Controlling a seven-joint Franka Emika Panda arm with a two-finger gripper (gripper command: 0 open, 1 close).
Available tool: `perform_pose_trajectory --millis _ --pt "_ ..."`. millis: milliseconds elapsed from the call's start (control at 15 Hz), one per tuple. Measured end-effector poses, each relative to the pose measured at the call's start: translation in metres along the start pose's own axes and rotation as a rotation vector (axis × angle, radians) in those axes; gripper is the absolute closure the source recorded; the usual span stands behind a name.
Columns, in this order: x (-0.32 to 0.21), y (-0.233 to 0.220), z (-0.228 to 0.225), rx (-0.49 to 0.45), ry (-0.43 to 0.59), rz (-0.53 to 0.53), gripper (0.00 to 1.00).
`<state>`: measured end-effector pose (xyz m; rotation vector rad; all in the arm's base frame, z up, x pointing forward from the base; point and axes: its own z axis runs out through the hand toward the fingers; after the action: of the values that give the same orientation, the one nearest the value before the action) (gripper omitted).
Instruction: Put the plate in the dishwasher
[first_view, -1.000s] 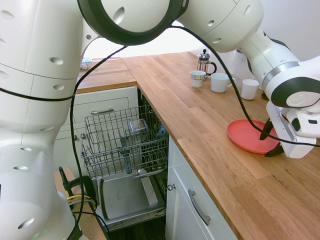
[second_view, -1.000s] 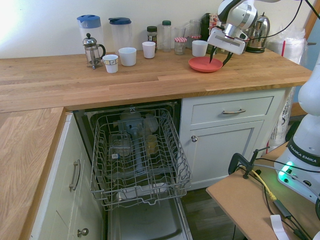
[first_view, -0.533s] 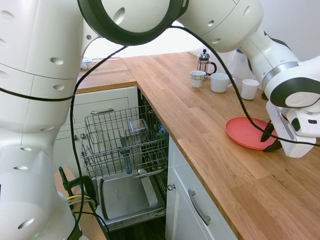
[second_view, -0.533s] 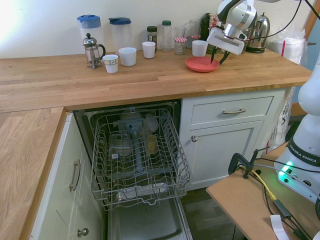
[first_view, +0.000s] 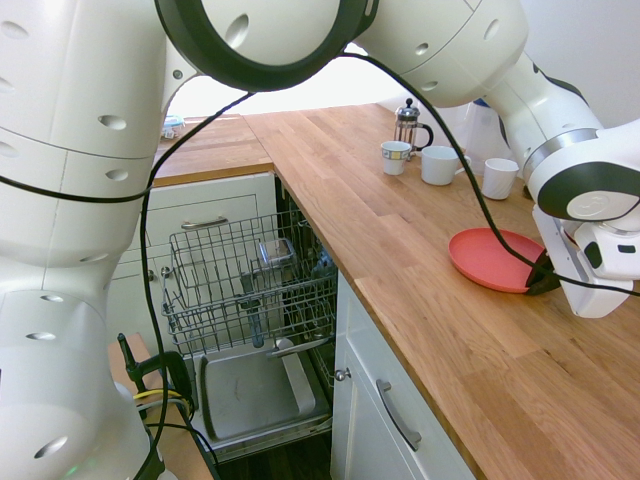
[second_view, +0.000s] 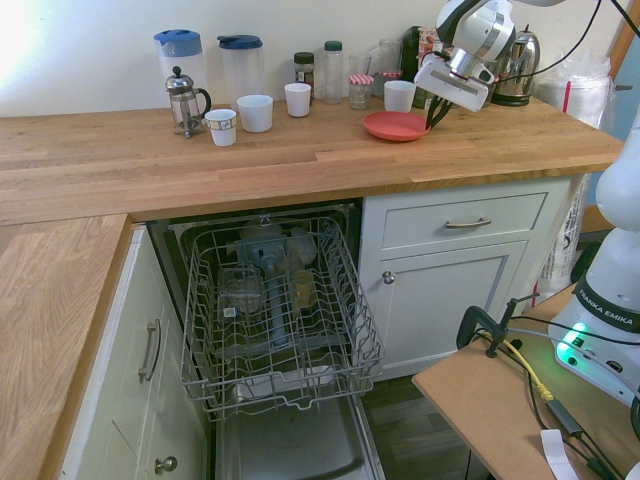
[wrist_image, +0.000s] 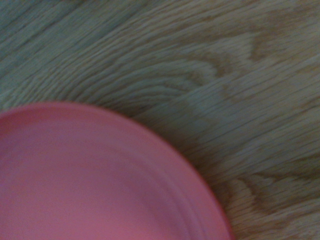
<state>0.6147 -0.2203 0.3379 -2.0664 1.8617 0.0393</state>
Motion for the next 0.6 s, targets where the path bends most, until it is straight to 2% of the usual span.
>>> perform_pose_trajectory --millis 133,333,600 --pt "-0.006 -0.002 -0.017 0.031 0.012 -0.036 1.0" --pt "-0.036 -0.006 -0.074 0.08 0.061 -0.119 1.0" --pt "-0.13 -0.013 -0.147 0.081 0.206 -0.327 1.0"
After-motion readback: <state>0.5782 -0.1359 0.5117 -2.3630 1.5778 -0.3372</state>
